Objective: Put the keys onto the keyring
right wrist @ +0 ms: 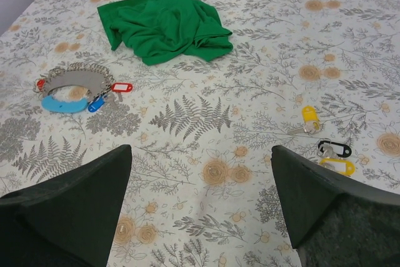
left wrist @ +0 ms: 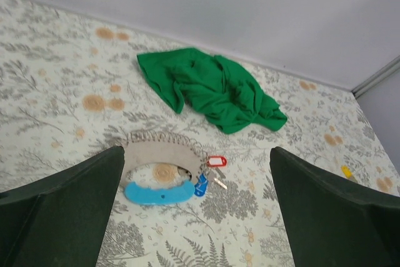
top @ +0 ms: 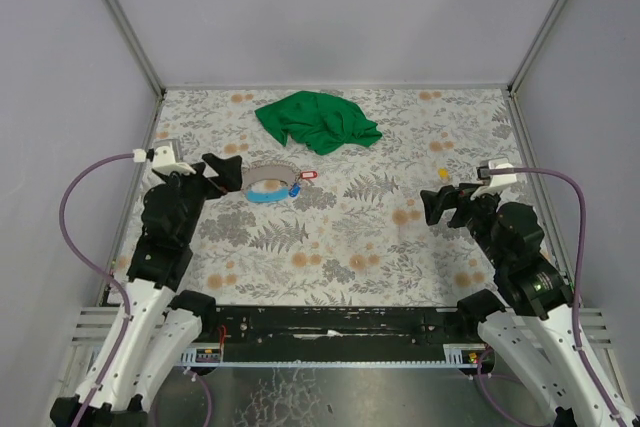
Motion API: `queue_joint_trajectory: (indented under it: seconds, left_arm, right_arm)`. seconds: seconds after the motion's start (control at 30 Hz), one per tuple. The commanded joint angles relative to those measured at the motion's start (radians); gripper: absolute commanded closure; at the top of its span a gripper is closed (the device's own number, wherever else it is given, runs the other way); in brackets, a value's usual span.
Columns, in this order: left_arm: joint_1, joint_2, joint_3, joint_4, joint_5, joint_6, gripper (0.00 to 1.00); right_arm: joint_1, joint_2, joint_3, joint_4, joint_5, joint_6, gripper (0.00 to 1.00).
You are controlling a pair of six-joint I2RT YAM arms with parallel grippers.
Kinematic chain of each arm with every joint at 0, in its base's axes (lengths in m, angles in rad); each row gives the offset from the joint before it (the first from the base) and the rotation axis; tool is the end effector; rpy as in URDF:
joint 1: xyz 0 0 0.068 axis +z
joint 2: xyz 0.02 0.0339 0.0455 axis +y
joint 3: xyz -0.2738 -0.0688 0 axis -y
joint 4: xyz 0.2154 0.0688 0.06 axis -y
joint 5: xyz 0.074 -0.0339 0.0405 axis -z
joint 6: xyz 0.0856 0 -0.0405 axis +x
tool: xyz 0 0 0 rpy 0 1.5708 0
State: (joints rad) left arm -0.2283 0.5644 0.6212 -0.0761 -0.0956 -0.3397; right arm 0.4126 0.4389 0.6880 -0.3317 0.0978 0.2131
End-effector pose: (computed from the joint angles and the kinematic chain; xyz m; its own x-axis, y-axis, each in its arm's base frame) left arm 0.1572 -0.0281 0.3290 -0.0618 -0.3262 -0.9433 0.1185 0.9360 -0.3314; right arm 0.1176 0.0424 0.3280 -0.1394 0.1687 -0.9758 -0.2869 0.9362 0.2029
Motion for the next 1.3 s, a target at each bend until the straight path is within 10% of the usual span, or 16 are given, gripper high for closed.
queue_joint_trajectory:
  seconds: [0.0, 0.27, 0.53, 1.27]
  left_arm:
    - [0.007, 0.102, 0.036, -0.032, 0.098, -0.106, 0.0]
    - [0.006, 0.376, -0.051, 0.153, 0.224, -0.329, 0.01]
    - [-0.037, 0.774, 0.068, 0.229, 0.233, -0.248, 0.12]
    - [-0.179, 1.293, 0.505, -0.183, -0.004, 0.067, 0.26]
  right_arm:
    - [0.005, -0.005, 0.021, 0.034, -0.057, -0.001, 0.01]
    - [0.006, -0.036, -0.004, 0.066, -0.116, 0.013, 0.01]
    - [0.006, -0.036, -0.01, 0.071, -0.154, 0.02, 0.01]
    - [0.005, -0.043, -0.018, 0.066, -0.171, 0.03, 0.01]
